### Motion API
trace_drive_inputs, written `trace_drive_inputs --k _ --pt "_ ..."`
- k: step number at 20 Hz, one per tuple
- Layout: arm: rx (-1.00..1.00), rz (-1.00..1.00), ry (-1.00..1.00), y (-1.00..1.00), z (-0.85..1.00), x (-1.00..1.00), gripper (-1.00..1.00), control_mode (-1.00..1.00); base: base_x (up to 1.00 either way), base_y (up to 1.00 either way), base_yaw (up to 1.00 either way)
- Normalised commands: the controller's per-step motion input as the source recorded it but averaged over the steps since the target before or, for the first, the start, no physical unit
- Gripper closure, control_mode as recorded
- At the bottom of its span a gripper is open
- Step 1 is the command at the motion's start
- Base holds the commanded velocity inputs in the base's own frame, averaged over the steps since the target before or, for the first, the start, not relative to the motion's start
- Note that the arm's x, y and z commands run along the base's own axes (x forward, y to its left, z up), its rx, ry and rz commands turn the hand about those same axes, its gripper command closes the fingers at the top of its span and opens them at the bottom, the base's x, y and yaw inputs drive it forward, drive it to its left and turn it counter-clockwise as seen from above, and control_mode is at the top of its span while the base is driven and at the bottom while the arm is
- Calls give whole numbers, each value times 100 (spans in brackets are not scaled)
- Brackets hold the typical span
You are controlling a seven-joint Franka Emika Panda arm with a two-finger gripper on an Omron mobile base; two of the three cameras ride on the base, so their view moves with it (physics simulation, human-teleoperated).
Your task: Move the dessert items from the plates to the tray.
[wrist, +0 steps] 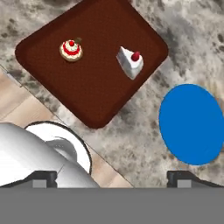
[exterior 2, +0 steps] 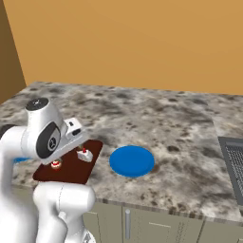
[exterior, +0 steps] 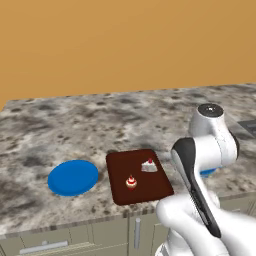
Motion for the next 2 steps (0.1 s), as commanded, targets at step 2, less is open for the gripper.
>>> trace_drive_inputs --k 2 --pt "18 -23 -6 -26 53 -34 -100 -100 0 0 0"
